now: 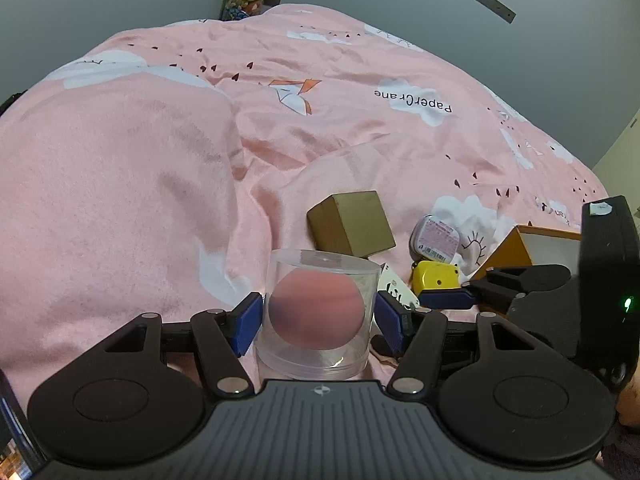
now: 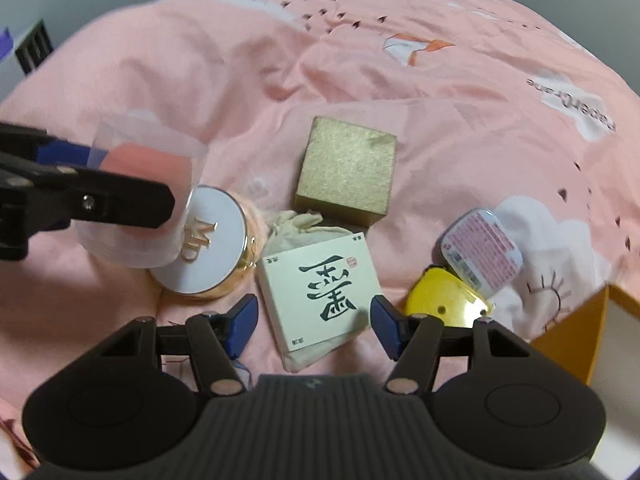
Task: Organize rigid objects
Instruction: 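Grasp the cream box with black characters with the right gripper while the left gripper holds the cup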
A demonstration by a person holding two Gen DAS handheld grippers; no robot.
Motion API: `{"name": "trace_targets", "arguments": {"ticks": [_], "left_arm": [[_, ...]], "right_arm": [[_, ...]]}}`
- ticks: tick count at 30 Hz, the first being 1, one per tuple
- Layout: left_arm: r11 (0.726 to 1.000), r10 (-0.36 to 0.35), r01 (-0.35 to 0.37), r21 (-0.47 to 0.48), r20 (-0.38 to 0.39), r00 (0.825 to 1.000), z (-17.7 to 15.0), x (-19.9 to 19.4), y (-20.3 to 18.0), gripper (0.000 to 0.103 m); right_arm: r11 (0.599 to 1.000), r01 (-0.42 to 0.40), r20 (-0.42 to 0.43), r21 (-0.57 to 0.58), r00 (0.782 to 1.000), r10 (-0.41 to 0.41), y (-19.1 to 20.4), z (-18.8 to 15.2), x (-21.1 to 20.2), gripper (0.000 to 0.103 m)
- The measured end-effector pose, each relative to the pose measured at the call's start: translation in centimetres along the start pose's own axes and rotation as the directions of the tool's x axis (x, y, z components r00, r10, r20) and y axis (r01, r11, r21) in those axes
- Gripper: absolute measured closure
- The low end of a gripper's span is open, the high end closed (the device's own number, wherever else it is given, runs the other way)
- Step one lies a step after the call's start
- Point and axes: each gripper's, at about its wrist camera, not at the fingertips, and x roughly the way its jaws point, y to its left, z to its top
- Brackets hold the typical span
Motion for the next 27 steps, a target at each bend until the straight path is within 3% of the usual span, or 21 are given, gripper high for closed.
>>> {"name": "trace_targets", "arguments": {"ticks": [7,12,14,19,27], "left_arm": [[1.000,0.005,-0.005,-0.006,-0.005,1.000,0.2,1.1,0.4,0.033],[0.999,0.002,-0.002,-0.033,-0.002,1.000,0.5,1.2,1.0,0.033],[0.999,0.002,-0.002,-0.033,0.000,1.000,0.4,1.1,1.0,0.033],[0.999,-0.003,0.003,-0.034,0.006,1.000,0.3,0.8,0.6,0.033],[1.000,-0.021,0.022,-0.008,0.033,0.999,0.1,-0.5,-1.1,0.033]], "right_arm": [[0.988,0.074,-0.033,-0.133,0.996,-0.079,2.4,0.3,2.2,0.038],[0.981,0.121,-0.019,-0.153,0.992,-0.125,2.6,0.7,3.4,0.037],[0.981,0.128,-0.015,-0.144,0.991,-0.132,2.3,0.9,3.4,0.041],[0.986,0.119,0.021,-0.115,0.993,-0.117,1.8,1.1,1.2,0.063],[0.994,0.112,0.077,0.015,0.991,-0.113,-0.1,-0.1,-2.7,0.075]]}}
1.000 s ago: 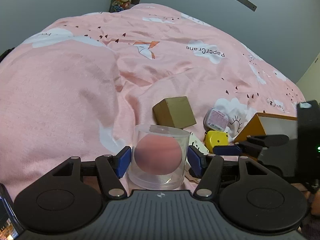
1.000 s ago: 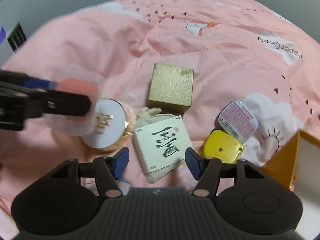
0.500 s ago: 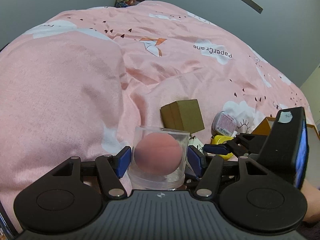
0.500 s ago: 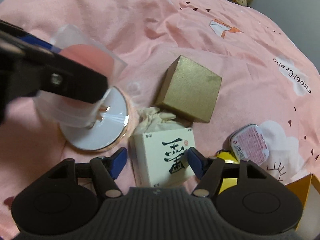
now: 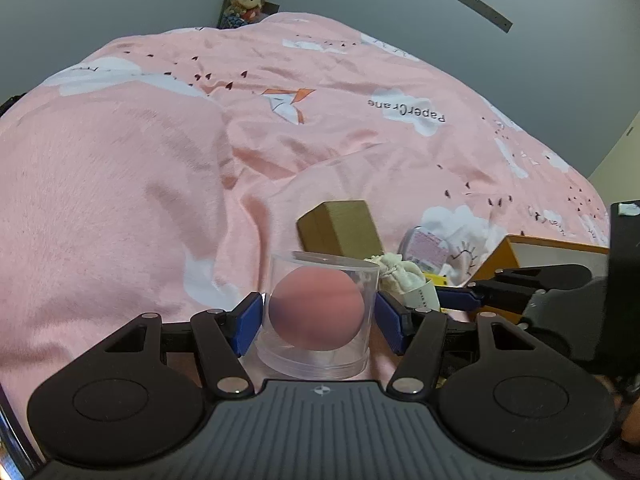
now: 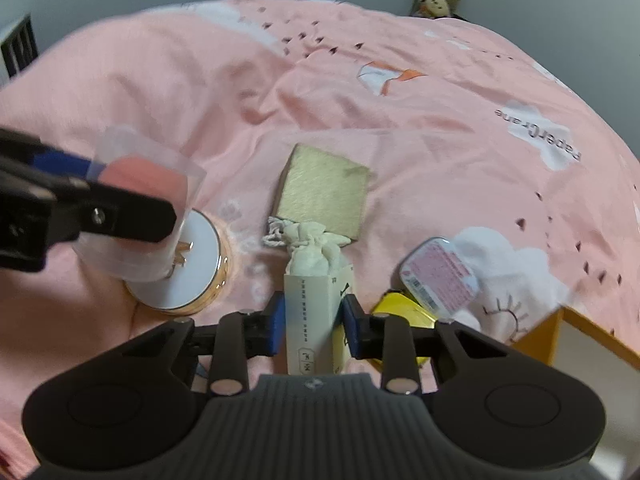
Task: Organize rigid objects
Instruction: 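Grasp the cream box with black characters with the right gripper while the left gripper holds the cup, then carry both items over the orange box while the left gripper lowers the cup inside and opens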
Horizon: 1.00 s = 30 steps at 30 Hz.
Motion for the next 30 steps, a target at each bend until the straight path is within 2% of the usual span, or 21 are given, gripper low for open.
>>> {"name": "trace_targets", "arguments": {"ticks": [4,9,15,18,22,26,28,30], "left_arm": [[1.000,-0.017,0.017,0.026,0.015,1.000,-0.1,-0.8,-1.3,0.033],[0.997,-0.057,0.055,0.049,0.027,0.998,0.3,-1.9,-3.2,0.033],[0.981,-0.173,0.170,0.097,0.024,0.985,1.6,-2.7,-7.1,0.033],[0.958,-0.266,0.266,0.110,-0.012,0.964,2.5,-2.0,-9.8,0.033],[0.912,-0.385,0.394,0.114,-0.091,0.918,3.3,0.1,-14.2,0.033],[0.884,-0.420,0.447,0.135,-0.189,0.888,3.2,4.0,-18.6,0.033],[0.879,-0.431,0.464,0.109,-0.235,0.871,3.2,6.7,-20.5,0.033],[0.888,-0.413,0.450,0.093,-0.266,0.871,3.2,9.4,-21.9,0.033]], "right_arm": [[0.996,-0.044,0.034,0.080,0.999,0.042,-1.2,-0.4,-2.3,0.077],[0.990,-0.076,0.110,0.121,0.992,0.063,-2.1,-0.5,-6.4,0.077],[0.976,-0.082,0.206,0.203,0.978,0.039,-5.7,-1.3,-12.6,0.077],[0.965,-0.056,0.220,0.254,0.976,-0.001,-8.3,-2.3,-15.1,0.077],[0.943,-0.001,0.184,0.332,0.981,-0.064,-12.2,-4.5,-17.0,0.077],[0.911,0.085,0.111,0.404,0.984,-0.141,-15.9,-7.5,-17.6,0.077],[0.891,0.111,0.067,0.440,0.985,-0.156,-17.7,-9.0,-17.2,0.077],[0.870,0.127,0.028,0.476,0.987,-0.160,-19.4,-10.5,-16.6,0.077]]}}
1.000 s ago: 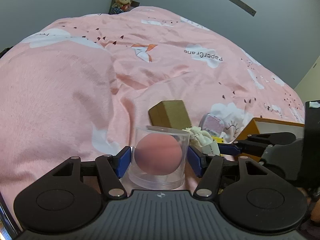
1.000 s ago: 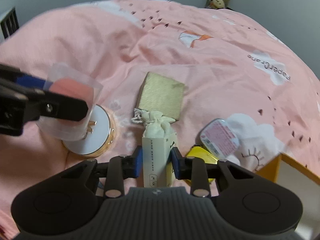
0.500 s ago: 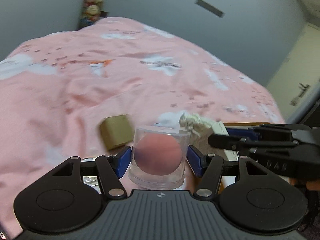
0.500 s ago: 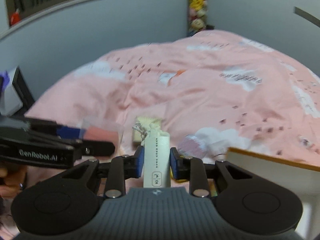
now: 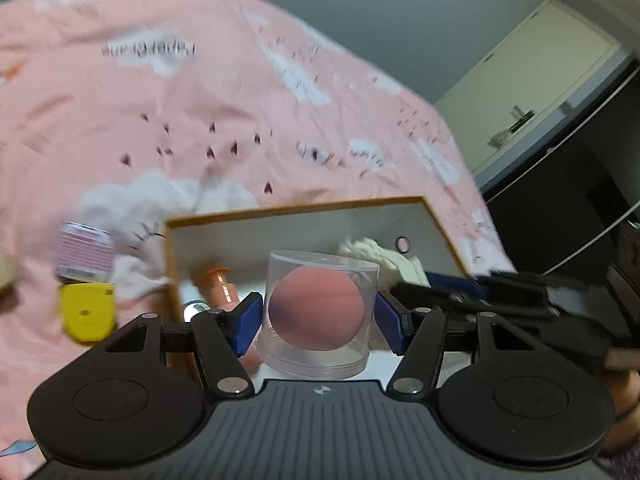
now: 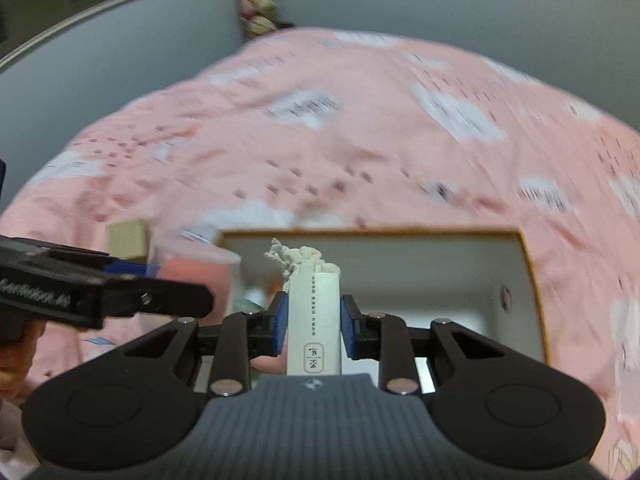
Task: Organize rigid objects
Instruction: 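Carry both items over the orange box while the left gripper lowers the cup inside and opens, then lower the cream box into the orange box and open the right gripper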
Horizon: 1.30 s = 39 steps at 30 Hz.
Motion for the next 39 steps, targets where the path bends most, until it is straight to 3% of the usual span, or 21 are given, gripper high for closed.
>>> {"name": "trace_targets", "arguments": {"ticks": [4,13,18,26,30,33,39], "left_arm": [[0.998,-0.007,0.002,-0.065,-0.073,0.997,0.5,4.2,0.6,0.033],[0.986,0.076,-0.094,-0.141,-0.132,0.988,0.3,8.2,1.0,0.032],[0.969,0.104,-0.134,-0.206,-0.149,0.983,0.3,8.8,1.5,0.033],[0.961,0.086,-0.125,-0.246,-0.163,0.983,0.2,9.2,2.0,0.032],[0.960,0.086,-0.126,-0.251,-0.166,0.982,0.0,9.3,2.2,0.028],[0.961,0.075,-0.113,-0.252,-0.155,0.985,0.0,9.1,2.2,0.018],[0.971,0.071,-0.097,-0.220,-0.127,0.989,0.3,7.8,1.5,0.019]], "right_arm": [[0.997,0.019,-0.050,0.069,0.999,-0.016,-3.3,-0.6,1.9,0.077],[0.986,-0.016,-0.110,0.165,0.993,0.034,-6.5,-0.5,6.0,0.077],[0.982,-0.037,-0.125,0.187,0.990,0.061,-7.2,-0.4,7.1,0.077],[0.977,-0.030,-0.151,0.212,0.987,0.063,-7.6,0.0,8.3,0.077],[0.979,-0.016,-0.162,0.205,0.985,0.050,-7.5,0.2,8.3,0.076],[0.980,-0.013,-0.164,0.200,0.985,0.046,-7.4,0.4,8.2,0.076],[0.980,-0.004,-0.168,0.201,0.985,0.038,-7.3,0.6,8.0,0.076]]}}
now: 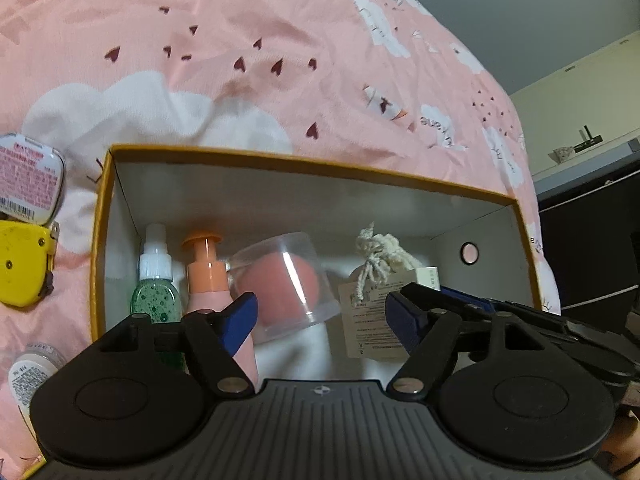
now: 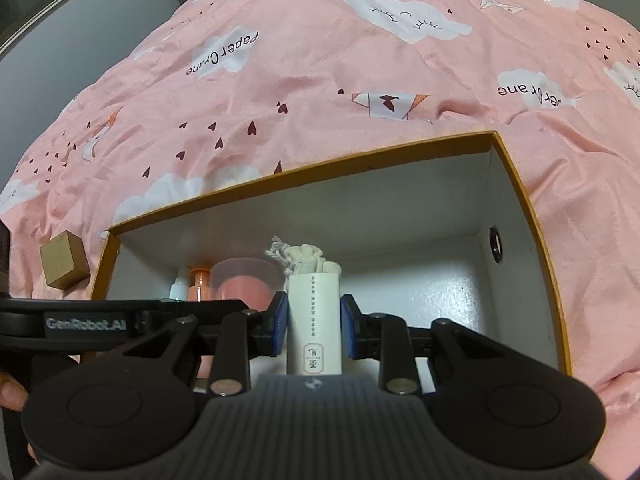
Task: Organize rigid objects
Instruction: 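Lower the cream box into the orange box and open the right gripper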
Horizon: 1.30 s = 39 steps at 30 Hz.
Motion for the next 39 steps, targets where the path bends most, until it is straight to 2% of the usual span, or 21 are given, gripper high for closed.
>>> {"name": "trace_targets", "arguments": {"ticks": [3,5,8,12,19,25,28,32,36,39], "left_arm": [[0.997,0.008,-0.011,0.072,0.039,0.999,-0.2,-1.2,-0.8,0.028],[0.988,0.035,-0.045,0.146,0.073,0.997,-0.4,-1.8,-1.5,0.028],[0.978,0.069,-0.088,0.191,0.104,0.992,-0.7,-2.3,-1.8,0.033],[0.975,0.070,-0.087,0.205,0.091,0.993,-0.9,-2.1,-1.4,0.035],[0.972,0.077,-0.097,0.216,0.097,0.992,-1.3,-2.2,-1.4,0.037],[0.967,0.082,-0.103,0.233,0.100,0.992,-1.4,-2.2,-1.5,0.037],[0.967,0.080,-0.101,0.235,0.097,0.992,-1.4,-2.2,-1.5,0.037],[0.966,0.077,-0.099,0.240,0.099,0.992,-1.6,-2.4,-1.7,0.037],[0.956,0.081,-0.117,0.270,0.140,0.987,-2.1,-3.4,-2.3,0.036],[0.945,0.079,-0.138,0.297,0.201,0.976,-2.6,-4.6,-2.8,0.034]], "right_arm": [[1.000,-0.021,0.001,0.010,1.000,0.021,0.1,0.1,-0.2,0.076],[0.998,-0.052,-0.003,0.021,0.999,0.053,0.1,0.3,-0.3,0.076],[1.000,-0.024,-0.021,-0.004,0.999,0.024,0.7,0.5,0.4,0.075],[1.000,0.021,-0.050,0.008,0.999,-0.021,0.0,0.5,1.7,0.075],[0.982,0.175,-0.043,-0.074,0.983,-0.178,-0.2,0.9,2.2,0.075],[0.983,0.169,-0.089,-0.071,0.981,-0.175,-0.4,0.6,3.9,0.077],[0.983,0.161,-0.092,-0.084,0.981,-0.169,0.0,0.3,4.3,0.072],[0.981,0.164,-0.094,-0.101,0.980,-0.174,0.4,0.1,4.1,0.071],[0.980,0.168,-0.055,-0.103,0.983,-0.174,0.9,0.0,2.8,0.072],[0.971,0.191,0.000,-0.143,0.981,-0.193,2.1,-0.4,1.1,0.061]]}}
